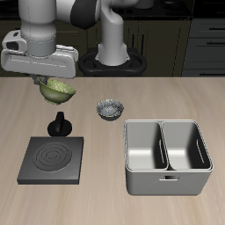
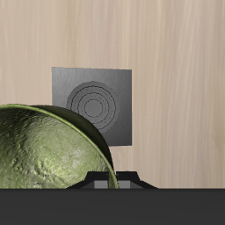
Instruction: Place the green bowl on the flat stove and turn on the flat stove
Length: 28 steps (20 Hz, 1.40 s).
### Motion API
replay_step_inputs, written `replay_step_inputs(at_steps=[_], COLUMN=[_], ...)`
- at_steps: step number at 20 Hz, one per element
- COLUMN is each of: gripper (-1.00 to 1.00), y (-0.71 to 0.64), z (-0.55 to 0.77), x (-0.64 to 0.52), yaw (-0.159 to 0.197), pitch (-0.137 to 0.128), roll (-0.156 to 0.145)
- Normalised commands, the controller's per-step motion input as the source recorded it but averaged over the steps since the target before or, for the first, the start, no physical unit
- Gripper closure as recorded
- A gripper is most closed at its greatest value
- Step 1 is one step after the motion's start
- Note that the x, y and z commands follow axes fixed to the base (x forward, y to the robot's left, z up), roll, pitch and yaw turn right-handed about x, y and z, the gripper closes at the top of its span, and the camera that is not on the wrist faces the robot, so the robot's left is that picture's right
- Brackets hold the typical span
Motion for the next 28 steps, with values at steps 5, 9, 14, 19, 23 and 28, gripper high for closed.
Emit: replay_step_inputs(at_steps=[5,9,14,19,23,28], gripper=[1.00,1.00,1.00,1.00,1.00,1.00], y=[-0.11,0.09,0.11,-0.02,-0.09,0.02], z=[0.07,0.02,0.01,-0.14,-0.21,-0.16], x=[0.28,0.16,0.08,0.10,0.10,0.07], yaw=[0.001,-0.004,0.006,-0.008,-0.029,-0.008], pitch=[-0.021,-0.026,-0.013,0.008,0.013,0.002], roll=[-0.006,0.059,0.043,0.016,0.001,-0.007])
